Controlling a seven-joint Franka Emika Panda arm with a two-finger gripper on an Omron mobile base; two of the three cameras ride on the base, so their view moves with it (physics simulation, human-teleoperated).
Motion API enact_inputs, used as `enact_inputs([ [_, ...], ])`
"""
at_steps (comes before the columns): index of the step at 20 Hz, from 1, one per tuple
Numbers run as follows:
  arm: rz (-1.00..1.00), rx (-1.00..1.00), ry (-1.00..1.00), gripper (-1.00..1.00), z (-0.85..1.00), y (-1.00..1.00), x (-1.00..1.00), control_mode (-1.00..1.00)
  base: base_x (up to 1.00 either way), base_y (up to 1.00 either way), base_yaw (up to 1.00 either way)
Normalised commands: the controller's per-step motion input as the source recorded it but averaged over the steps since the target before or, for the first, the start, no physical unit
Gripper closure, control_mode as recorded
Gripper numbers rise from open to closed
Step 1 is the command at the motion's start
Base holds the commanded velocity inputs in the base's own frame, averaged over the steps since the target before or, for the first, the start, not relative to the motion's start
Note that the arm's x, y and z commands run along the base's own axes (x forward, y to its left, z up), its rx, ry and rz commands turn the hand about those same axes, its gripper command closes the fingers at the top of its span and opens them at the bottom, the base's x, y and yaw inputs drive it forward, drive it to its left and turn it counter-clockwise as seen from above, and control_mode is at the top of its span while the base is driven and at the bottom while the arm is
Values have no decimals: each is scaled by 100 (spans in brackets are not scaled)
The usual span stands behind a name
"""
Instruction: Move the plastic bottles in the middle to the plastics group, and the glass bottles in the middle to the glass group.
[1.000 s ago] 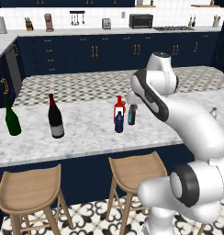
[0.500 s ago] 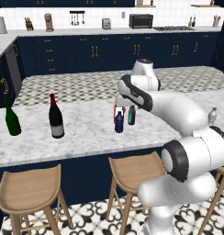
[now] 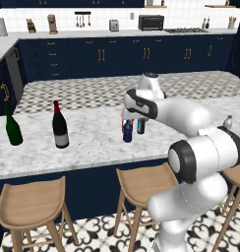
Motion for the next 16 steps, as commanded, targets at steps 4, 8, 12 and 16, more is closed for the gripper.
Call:
enact_inputs([
  [4,0,0,1,-100,-16,5,45,-100,0,0,0],
  [8,0,0,0,-100,-21,7,34,-100,0,0,0],
  [12,0,0,0,-100,-22,8,22,-100,0,0,0],
  [16,0,0,0,-100,-24,1,10,-100,0,0,0],
])
